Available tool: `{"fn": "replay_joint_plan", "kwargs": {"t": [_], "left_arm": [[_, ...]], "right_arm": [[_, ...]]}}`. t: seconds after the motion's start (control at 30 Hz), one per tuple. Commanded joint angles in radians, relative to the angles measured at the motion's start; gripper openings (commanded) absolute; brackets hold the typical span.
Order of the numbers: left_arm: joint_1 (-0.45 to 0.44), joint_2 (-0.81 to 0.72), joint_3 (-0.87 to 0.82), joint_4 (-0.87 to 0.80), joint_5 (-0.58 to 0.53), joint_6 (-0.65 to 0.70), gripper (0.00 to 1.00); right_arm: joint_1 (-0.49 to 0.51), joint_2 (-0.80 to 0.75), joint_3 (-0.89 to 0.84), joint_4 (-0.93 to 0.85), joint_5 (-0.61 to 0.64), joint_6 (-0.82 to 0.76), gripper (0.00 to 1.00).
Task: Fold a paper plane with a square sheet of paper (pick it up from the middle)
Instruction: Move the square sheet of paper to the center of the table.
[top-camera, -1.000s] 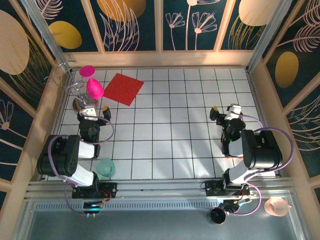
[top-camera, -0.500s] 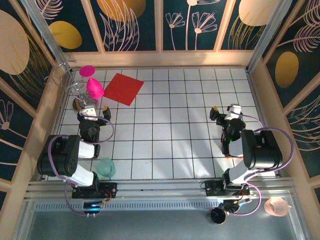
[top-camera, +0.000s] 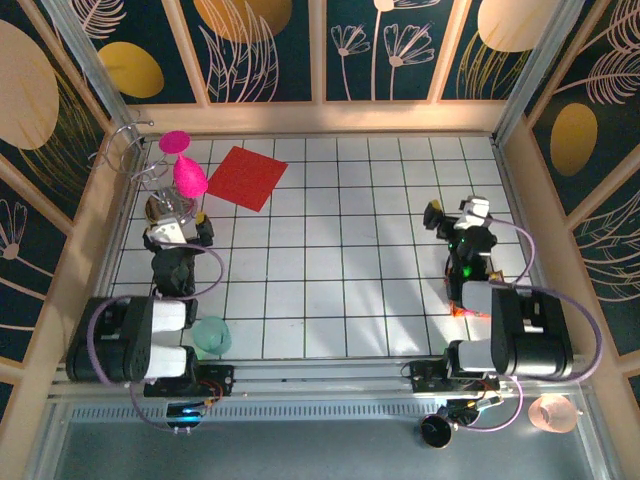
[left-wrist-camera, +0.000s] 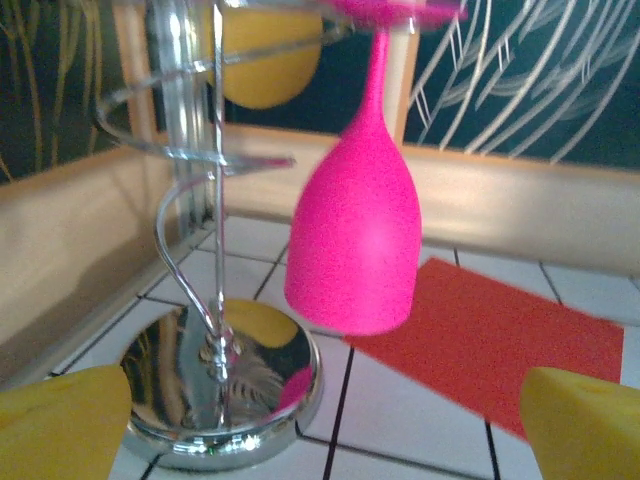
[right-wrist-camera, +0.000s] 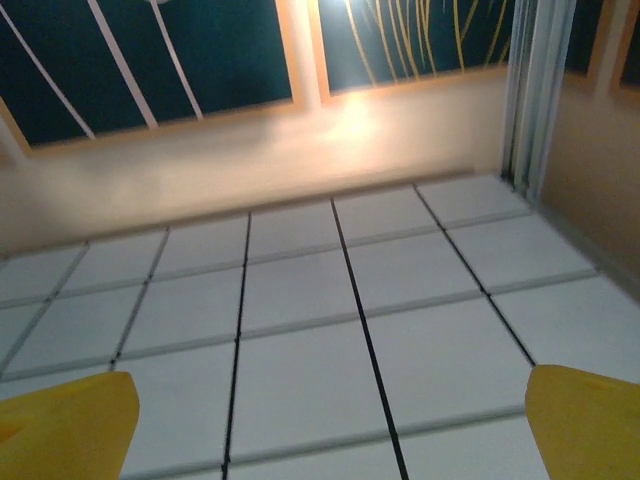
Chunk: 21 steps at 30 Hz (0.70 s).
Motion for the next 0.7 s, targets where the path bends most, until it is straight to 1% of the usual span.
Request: {"fn": "replay_joint_plan", "kwargs": {"t": [0.0, 0.07, 0.13, 0.17, 0.2, 0.3, 0.33, 0.37, 0.4, 0.5, 0.6, 0.67], "left_arm": [[0.009, -0.141, 0.039, -0.195, -0.086, -0.097, 0.99], [0.008, -0.216, 0.088, -0.345, -0.104, -0.169, 0.99], [0.008, -0.267, 0.128, -0.476, -0.073, -0.268, 0.99], [0.008, -0.281, 0.155, -0.549, -0.035, -0.327, 0.99], [0.008, -0.288, 0.184, -0.61, 0.02, -0.356, 0.99], [0.008, -0.28, 0.239, -0.729, 0.124, -0.477, 0.99], [0.008, -0.276, 0.242, -0.736, 0.152, -0.509, 0.99], [0.008, -0.271, 0.247, -0.74, 0.208, -0.529, 0.99], [0.007, -0.265, 0.255, -0.746, 0.258, -0.544, 0.99], [0.002, -0.254, 0.257, -0.728, 0.35, -0.594, 0.99], [-0.045, -0.241, 0.266, -0.731, 0.348, -0.606, 0.99], [-0.11, -0.214, 0.303, -0.767, 0.299, -0.574, 0.99]], "right_arm": [[0.029, -0.084, 0.104, -0.233, 0.033, 0.067, 0.99], [0.055, -0.103, 0.175, -0.355, 0.051, 0.124, 0.99], [0.093, -0.102, 0.25, -0.478, 0.087, 0.188, 0.99], [0.117, -0.093, 0.286, -0.551, 0.094, 0.219, 0.99], [0.143, -0.082, 0.322, -0.605, 0.096, 0.244, 0.99], [0.225, -0.037, 0.388, -0.694, 0.105, 0.303, 0.99], [0.244, -0.021, 0.407, -0.72, 0.11, 0.331, 0.99], [0.26, -0.006, 0.426, -0.747, 0.109, 0.377, 0.99], [0.268, 0.01, 0.44, -0.765, 0.087, 0.423, 0.99], [0.273, 0.049, 0.455, -0.769, -0.008, 0.521, 0.99], [0.276, 0.105, 0.481, -0.767, -0.084, 0.574, 0.99], [0.284, 0.153, 0.507, -0.768, -0.112, 0.591, 0.99]]}}
